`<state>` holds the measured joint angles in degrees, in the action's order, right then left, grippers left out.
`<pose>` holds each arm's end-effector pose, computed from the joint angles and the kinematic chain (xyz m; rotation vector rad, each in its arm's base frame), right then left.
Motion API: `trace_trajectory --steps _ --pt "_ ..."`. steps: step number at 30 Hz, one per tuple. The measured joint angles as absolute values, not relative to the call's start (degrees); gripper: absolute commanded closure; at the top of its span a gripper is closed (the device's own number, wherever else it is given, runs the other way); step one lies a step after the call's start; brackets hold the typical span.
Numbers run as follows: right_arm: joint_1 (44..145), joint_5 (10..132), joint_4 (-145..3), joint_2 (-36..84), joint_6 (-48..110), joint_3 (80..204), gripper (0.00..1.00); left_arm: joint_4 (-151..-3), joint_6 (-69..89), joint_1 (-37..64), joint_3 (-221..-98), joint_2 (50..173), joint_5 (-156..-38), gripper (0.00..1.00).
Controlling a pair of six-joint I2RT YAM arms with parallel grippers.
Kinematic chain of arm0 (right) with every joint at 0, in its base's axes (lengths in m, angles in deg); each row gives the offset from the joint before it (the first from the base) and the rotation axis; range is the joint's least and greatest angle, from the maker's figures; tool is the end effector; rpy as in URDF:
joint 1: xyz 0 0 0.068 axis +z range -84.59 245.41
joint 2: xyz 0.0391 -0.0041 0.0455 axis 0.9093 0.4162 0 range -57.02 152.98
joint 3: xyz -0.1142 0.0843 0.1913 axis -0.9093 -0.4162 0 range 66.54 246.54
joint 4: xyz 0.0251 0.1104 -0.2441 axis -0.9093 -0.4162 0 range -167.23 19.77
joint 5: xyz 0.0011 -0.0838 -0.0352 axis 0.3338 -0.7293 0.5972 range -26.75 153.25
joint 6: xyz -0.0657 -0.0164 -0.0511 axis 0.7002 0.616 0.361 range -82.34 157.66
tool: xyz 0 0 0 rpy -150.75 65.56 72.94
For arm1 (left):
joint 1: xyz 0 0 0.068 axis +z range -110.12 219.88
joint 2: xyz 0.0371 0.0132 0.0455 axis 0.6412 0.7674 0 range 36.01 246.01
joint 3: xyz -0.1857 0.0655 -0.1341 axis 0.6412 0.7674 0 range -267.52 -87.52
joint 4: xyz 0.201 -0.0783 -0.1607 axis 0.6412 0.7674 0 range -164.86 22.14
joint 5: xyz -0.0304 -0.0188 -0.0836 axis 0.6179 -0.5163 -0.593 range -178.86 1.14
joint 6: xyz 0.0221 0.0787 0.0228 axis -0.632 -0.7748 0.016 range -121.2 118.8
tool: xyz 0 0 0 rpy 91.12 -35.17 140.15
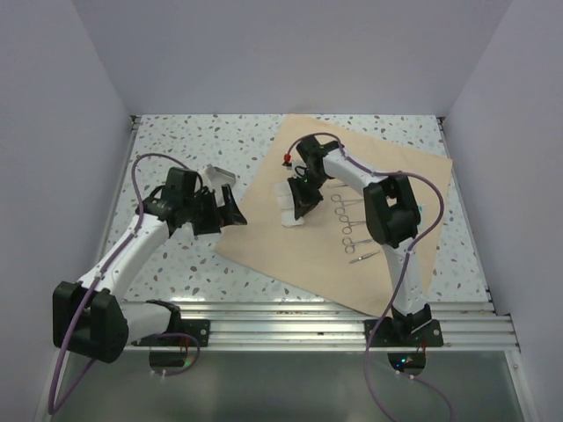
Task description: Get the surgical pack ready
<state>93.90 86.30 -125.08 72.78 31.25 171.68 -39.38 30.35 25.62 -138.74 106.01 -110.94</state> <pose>0.3789 0.2389 0.0974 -0.6331 2.9494 0.6696 0.2688 -0.0973 0.1870 -0.2293 2.5973 -0.7941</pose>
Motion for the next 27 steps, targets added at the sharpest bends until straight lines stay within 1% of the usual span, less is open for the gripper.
trace_trajectory --steps 7,11,15,20,24,27 --pt "94.8 88.4 -124.8 56.8 32.4 161.7 1.00 -50.4 31.2 25.6 -137.7 94.4 -111.6 0.00" --pt "97.8 93.1 -123.8 45.8 33.8 155.6 1.00 -59.6 31.1 25.2 -136.2 93.3 -118.1 0.00" --pt "104.5 99.8 -124.7 37.2 35.1 152.5 1.00 -64.5 29.7 24.7 -134.7 95.2 -127.1 0.00" --pt "112.3 105.4 -126.0 31.5 35.8 150.4 1.00 -68.1 28.2 22.2 -134.4 95.3 -138.1 0.04" --pt "112.5 106.4 -128.1 29.5 35.9 149.7 1.00 -72.5 29.4 20.7 -130.3 93.0 -146.9 0.05" --pt "112.3 106.9 -128.5 29.3 35.9 149.7 1.00 -74.3 31.2 19.8 -126.7 90.0 -151.0 0.05"
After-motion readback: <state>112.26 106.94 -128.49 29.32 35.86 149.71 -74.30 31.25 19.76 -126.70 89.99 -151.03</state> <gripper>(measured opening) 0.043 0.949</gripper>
